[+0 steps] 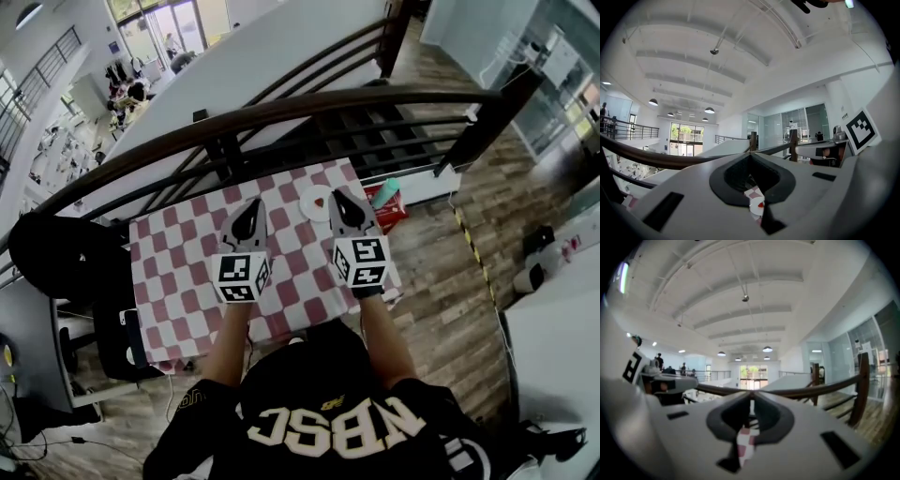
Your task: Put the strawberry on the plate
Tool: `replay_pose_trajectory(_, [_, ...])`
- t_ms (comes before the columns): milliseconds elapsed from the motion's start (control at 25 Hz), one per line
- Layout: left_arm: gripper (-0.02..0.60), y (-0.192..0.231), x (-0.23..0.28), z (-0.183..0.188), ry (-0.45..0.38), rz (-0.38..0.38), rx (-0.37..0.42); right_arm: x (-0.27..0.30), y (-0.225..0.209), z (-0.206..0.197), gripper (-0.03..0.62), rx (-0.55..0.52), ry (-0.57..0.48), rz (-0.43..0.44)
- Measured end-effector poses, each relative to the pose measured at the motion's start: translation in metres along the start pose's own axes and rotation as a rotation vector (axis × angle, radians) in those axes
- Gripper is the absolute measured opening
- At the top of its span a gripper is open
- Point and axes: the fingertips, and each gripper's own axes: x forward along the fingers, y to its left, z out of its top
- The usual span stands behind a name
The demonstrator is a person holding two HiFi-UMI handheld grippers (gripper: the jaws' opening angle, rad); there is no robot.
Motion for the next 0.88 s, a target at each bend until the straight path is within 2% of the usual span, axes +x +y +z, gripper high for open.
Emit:
replay_pose_trajectory(200, [0.012,-0.006,-0.010,-0.004,-0.009,0.024,0.001,-0.010,0.012,-0.001,0.027,0.054,-0.005,-0.024])
replay_pose_trajectory(320, [0.012,-0.009,-0.013,-0.004,-0.028,0.022,-0.033,-0.013,0.022,-0.003,0.023,0.074,0.012,-0.021])
replay_pose_trajectory(560, [0.012,-0.016,-0.008,-0.008,-0.029,0.009,-0.053,-0.007,0.036,-0.007,0.018,0.036,0.033,-0.014])
replay_pose_trajectory(880, [0.012,-0.023,0.007,-0.011,-0.022,-0.011,-0.054,0.000,0.024,-0.001,0.018,0.016,0.028,-0.022])
